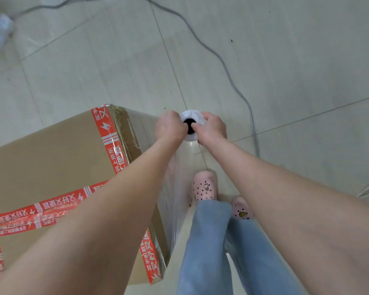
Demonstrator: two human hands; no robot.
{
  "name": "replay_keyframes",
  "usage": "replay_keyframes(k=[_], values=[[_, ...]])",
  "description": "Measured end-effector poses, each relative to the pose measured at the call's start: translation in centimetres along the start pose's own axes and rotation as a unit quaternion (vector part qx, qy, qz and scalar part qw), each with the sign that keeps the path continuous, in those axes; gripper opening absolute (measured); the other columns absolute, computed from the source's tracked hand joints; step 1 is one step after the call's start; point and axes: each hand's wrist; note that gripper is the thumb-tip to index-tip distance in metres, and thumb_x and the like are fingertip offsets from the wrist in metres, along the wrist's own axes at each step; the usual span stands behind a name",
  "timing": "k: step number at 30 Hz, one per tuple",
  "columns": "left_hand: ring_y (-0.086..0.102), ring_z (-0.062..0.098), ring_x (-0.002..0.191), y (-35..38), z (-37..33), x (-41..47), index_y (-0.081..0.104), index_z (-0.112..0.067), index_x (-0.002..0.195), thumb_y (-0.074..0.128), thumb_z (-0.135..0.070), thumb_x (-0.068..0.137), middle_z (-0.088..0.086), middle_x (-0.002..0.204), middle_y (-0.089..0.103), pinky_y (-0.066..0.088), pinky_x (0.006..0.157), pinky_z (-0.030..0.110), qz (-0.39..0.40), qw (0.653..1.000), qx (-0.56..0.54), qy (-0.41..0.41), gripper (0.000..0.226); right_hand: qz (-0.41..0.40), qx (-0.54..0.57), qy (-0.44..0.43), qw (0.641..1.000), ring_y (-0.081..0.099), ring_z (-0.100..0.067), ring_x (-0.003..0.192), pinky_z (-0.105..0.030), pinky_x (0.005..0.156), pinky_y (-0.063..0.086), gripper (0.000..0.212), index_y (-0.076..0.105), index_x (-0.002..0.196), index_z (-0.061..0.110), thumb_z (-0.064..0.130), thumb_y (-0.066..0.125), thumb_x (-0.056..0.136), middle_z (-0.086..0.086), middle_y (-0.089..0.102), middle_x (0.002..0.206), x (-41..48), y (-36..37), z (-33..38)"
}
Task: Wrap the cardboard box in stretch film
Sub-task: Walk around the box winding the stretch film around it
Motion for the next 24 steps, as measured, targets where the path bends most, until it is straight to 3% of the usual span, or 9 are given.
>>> replay_keyframes(k=[3, 6, 8, 11, 18, 21, 24], values=[[0.052, 0.025, 0.074, -0.5, 0.0, 0.1, 0.057, -0.010, 0.083, 0.057, -0.017, 0.084, 0.006, 0.079, 0.055, 0.034, 0.057, 0.028, 0.018, 0.999, 0.027, 0.010, 0.007, 0.008, -0.024, -0.004, 1.000, 0.058, -0.023, 0.085, -0.030, 0.073, 0.048, 0.018, 0.064, 0.103, 0.021, 0.016, 0.057, 0.088, 0.001, 0.062, 0.095, 0.1, -0.2, 0.3], [0.052, 0.024, 0.076, -1.6, -0.6, 0.7, 0.050, -0.012, 0.082, 0.057, -0.017, 0.085, 0.005, 0.077, 0.052, 0.037, 0.059, 0.029, 0.049, 0.993, 0.102, 0.040, 0.008, 0.018, -0.076, -0.008, 0.997, 0.053, -0.024, 0.080, -0.028, 0.057, 0.037, 0.007, 0.058, 0.084, 0.022, 0.016, 0.056, 0.088, -0.002, 0.062, 0.091, 0.5, -0.1, 0.8], [0.056, 0.026, 0.083, -2.0, -1.0, 1.3, 0.054, -0.012, 0.089, 0.054, -0.011, 0.084, 0.008, 0.089, 0.060, 0.038, 0.061, 0.030, 0.053, 0.984, 0.142, 0.090, 0.005, 0.016, -0.111, -0.012, 0.994, 0.052, -0.026, 0.081, -0.028, 0.058, 0.034, 0.008, 0.058, 0.086, 0.021, 0.016, 0.052, 0.087, -0.005, 0.064, 0.095, 0.7, 0.4, 1.3], [0.063, 0.030, 0.094, -2.1, -1.3, 2.0, 0.063, -0.012, 0.104, 0.053, -0.007, 0.083, 0.010, 0.100, 0.065, 0.042, 0.065, 0.030, 0.055, 0.973, 0.171, 0.145, 0.025, 0.006, -0.153, -0.025, 0.988, 0.051, -0.027, 0.083, -0.028, 0.067, 0.036, 0.024, 0.063, 0.103, 0.022, 0.014, 0.048, 0.085, -0.007, 0.065, 0.100, 1.1, 0.5, 2.1], [0.064, 0.032, 0.085, -3.7, -0.4, 4.0, 0.057, -0.008, 0.078, 0.052, -0.007, 0.078, 0.014, 0.086, 0.065, 0.043, 0.062, 0.029, 0.073, 0.990, 0.063, 0.100, 0.006, -0.016, -0.235, -0.041, 0.971, 0.060, -0.028, 0.091, -0.028, 0.067, 0.039, 0.029, 0.061, 0.111, 0.025, 0.019, 0.055, 0.083, -0.005, 0.067, 0.101, 2.3, 1.1, 4.9], [0.063, 0.033, 0.086, -4.6, 0.8, 4.5, 0.061, -0.003, 0.082, 0.052, -0.011, 0.081, 0.017, 0.089, 0.066, 0.041, 0.063, 0.031, 0.045, 0.997, 0.004, 0.061, 0.012, -0.037, -0.200, -0.036, 0.978, 0.059, -0.027, 0.096, -0.028, 0.070, 0.038, 0.034, 0.056, 0.116, 0.023, 0.020, 0.056, 0.083, -0.002, 0.063, 0.104, 2.6, 2.0, 5.9], [0.062, 0.034, 0.085, -5.3, 1.9, 5.1, 0.061, -0.001, 0.082, 0.053, -0.016, 0.083, 0.017, 0.085, 0.065, 0.038, 0.061, 0.030, 0.035, 0.998, -0.018, 0.041, 0.016, -0.024, -0.130, 0.027, 0.991, 0.056, -0.025, 0.092, -0.028, 0.071, 0.036, 0.034, 0.049, 0.115, 0.018, 0.025, 0.058, 0.083, -0.001, 0.055, 0.098, 2.7, 3.1, 6.1]])
Point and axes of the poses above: each hand's wrist, its own x-axis towards the middle knuckle, its own y-axis out of the palm, z = x × y
